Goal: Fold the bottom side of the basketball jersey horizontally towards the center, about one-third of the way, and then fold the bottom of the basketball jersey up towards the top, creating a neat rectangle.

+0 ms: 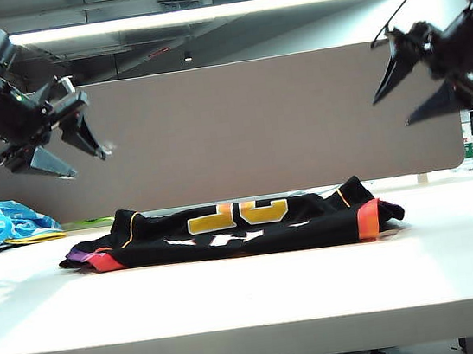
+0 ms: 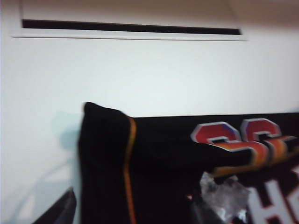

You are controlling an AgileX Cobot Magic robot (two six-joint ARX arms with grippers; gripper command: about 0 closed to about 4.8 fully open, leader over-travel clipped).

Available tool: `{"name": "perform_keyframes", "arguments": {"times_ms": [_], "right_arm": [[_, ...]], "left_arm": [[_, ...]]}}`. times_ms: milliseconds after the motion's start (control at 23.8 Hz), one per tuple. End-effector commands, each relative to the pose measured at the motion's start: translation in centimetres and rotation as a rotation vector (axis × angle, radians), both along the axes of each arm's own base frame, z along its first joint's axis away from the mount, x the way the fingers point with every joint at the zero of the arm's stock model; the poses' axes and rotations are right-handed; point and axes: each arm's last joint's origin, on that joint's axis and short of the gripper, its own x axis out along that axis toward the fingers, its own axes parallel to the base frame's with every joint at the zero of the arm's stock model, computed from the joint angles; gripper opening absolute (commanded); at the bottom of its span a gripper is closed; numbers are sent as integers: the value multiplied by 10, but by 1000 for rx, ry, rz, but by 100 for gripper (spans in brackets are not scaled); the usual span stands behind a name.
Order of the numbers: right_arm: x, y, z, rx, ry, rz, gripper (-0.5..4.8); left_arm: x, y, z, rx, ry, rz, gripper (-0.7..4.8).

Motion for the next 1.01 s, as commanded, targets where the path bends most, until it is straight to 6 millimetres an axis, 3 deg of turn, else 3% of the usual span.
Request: {"name": "perform_keyframes", "arguments": {"times_ms": [42,126,337,505,673,757,842,1010], "right_arm": [[-15,1,21,-39,-27,53,65],[-25,2,31,-67,-37,80,11],[-55,9,57,-143,-63,145,-5],[-100,14,72,-162,-114,158,-5],[-139,17,66,-156,-136,138,-5],[-173,19,54,-156,-154,108,-5],[-200,20,41,-177,-170,48,-5],[-229,19,24,-212,-197,-46,-5]], "left_arm": [[-8,5,7,-137,51,-92,125],[-13,10,7,-194,100,-119,-8],[-33,20,13,-215,178,-145,-5],[-79,18,30,-160,108,-134,-5],[-124,16,41,-128,21,-116,-5],[-163,14,43,-93,-36,-69,-5],[-196,8,37,-37,-61,-9,-5],[-232,-2,23,22,-125,40,-5]]}}
